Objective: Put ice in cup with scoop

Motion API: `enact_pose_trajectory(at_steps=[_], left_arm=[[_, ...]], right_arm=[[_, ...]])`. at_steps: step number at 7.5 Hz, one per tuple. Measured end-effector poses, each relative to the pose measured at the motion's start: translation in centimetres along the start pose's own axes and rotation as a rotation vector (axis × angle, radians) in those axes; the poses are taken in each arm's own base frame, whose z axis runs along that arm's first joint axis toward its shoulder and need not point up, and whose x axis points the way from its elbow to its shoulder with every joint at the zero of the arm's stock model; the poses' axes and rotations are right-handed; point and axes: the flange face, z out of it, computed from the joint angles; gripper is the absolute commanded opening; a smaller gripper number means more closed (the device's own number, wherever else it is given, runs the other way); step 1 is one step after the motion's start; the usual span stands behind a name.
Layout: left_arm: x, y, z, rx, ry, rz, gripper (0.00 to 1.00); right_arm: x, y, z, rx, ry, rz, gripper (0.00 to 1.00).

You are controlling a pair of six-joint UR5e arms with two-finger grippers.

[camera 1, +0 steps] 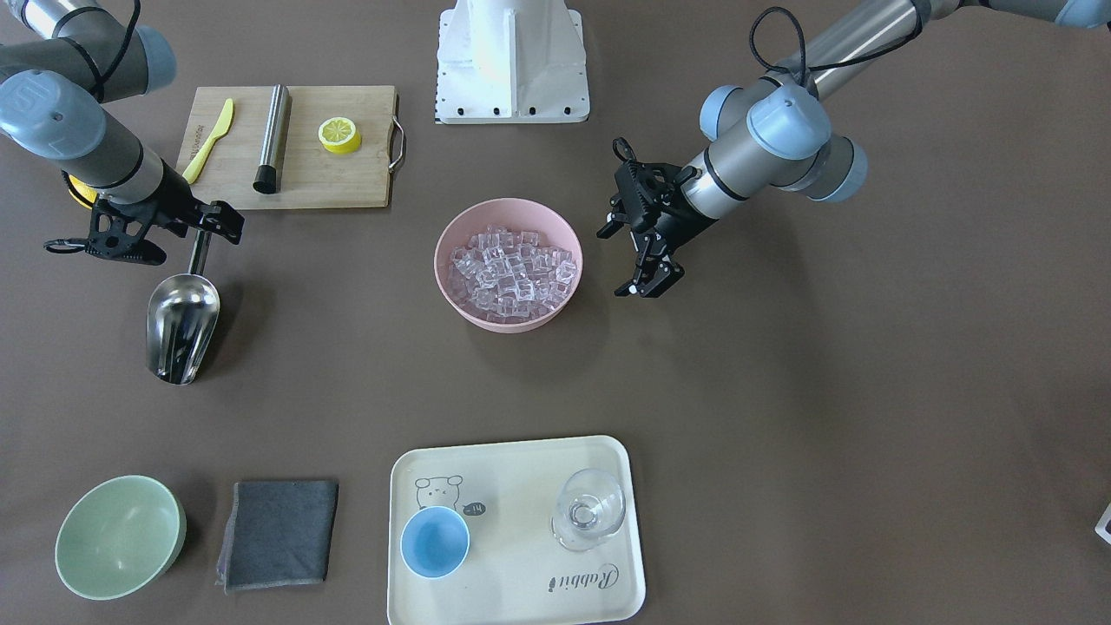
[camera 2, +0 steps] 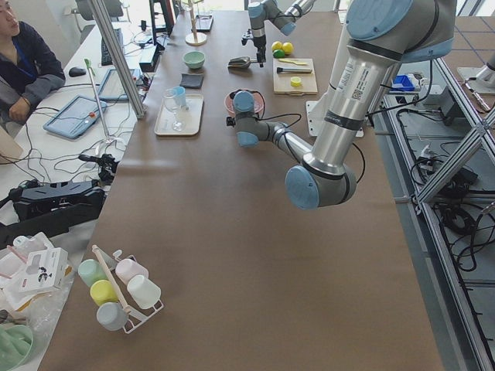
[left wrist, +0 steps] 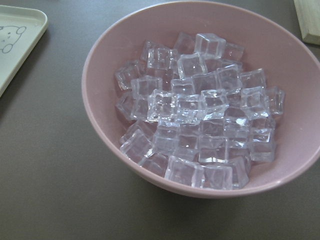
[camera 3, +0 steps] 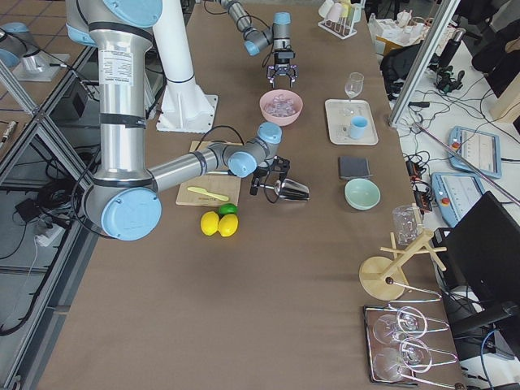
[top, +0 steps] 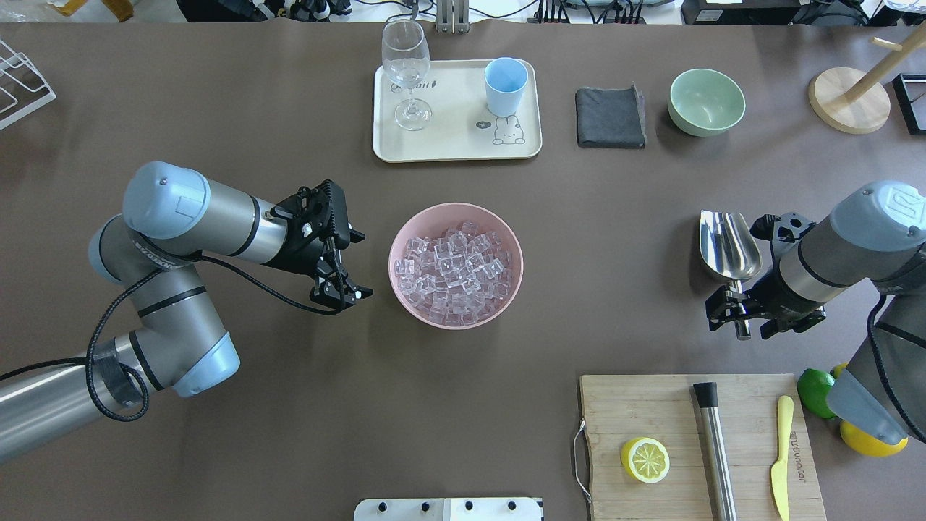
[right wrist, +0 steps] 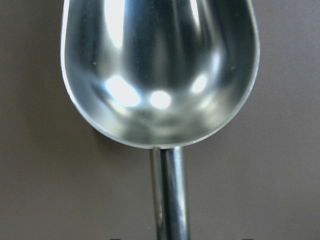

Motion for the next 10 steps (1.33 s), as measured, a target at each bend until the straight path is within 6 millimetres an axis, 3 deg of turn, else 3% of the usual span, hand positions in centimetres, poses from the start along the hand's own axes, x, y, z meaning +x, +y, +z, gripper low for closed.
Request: enact_pose_trajectory(at_steps=[1,2,3,5,6,7,10], left_arm=[[0.6,0.1,1.2,0.003,-0.012,0.021,0.98],[0.8,0.0,2.1,0.003,-0.017,0.049,0.98],[0.9,0.1,2.9,0.008,-0.016,0.07,0.98],[0.3,0.6,4.6,0.04,-0.015,0.096,0.98],[0.1,0.7,5.0,0.045,-0.015,0.1,0.98],[0.0,0.6,5.4,0.045,-0.011,0.103,0.98],[-0.4,0.1,6.3,0.031,-0.002,0.121,0.98]], right_arm=[[0.5,-0.3,-0.3,0.003,0.0,0.005,0.78],[0.9,-0.7,-0.5,0.007,0.003,0.007,0.62],[0.9,-1.1,-0.6,0.012,0.012,0.008,0.53],[-0.1,-1.5,-0.7,0.013,0.026,0.01,0.53],[-0.6,-1.7,-0.6,0.014,0.029,0.01,0.16],[-0.9,-1.9,-0.4,0.015,0.031,0.01,0.0],[-0.7,-2.2,-1.3,0.023,0.021,0.015,0.0]])
